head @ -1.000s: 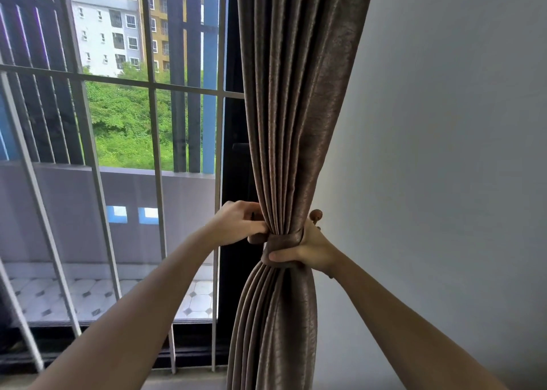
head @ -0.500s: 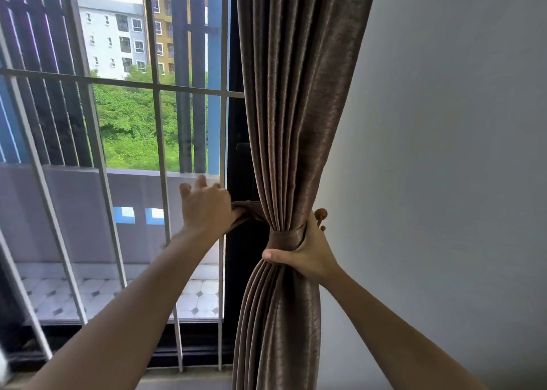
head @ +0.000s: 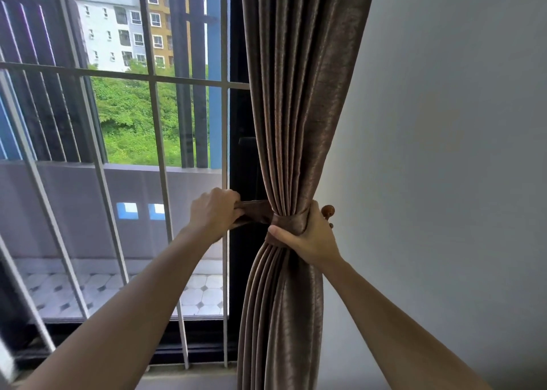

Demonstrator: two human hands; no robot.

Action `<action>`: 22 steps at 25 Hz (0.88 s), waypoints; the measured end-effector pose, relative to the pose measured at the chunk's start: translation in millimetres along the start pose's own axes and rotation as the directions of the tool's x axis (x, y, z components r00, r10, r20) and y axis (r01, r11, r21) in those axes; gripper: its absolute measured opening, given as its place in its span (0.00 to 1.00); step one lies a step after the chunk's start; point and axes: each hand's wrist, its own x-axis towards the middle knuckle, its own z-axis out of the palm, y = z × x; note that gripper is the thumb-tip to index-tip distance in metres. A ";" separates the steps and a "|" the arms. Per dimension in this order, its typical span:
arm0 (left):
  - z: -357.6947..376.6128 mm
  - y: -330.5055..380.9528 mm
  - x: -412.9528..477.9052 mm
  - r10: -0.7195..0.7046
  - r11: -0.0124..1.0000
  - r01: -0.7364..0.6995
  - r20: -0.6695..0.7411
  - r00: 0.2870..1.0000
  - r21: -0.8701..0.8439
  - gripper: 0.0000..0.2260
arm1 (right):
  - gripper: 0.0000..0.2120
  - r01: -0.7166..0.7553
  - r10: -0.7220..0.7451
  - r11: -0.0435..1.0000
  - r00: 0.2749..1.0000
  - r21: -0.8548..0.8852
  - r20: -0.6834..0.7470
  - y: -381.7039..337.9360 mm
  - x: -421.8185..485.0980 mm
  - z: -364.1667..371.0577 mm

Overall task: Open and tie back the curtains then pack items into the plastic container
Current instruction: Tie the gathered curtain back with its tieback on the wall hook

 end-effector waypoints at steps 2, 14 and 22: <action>-1.9 -7.6 0.3 0.030 0.998 -0.028 -0.035 0.999 0.050 0.09 | 0.43 -0.001 -0.002 1.000 0.997 -0.030 -0.081 0.3 -12.2 1.6; 6.6 -31.9 -18.5 0.111 0.993 -0.097 0.216 0.970 -0.073 0.09 | 0.26 0.060 -0.085 0.990 0.976 -0.127 -0.201 3.0 -72.6 10.3; 4.2 -28.4 -49.4 0.191 0.979 -0.188 0.032 0.981 -0.084 0.08 | 0.30 0.019 -0.011 0.999 0.983 -0.042 0.182 -1.9 -66.4 -1.1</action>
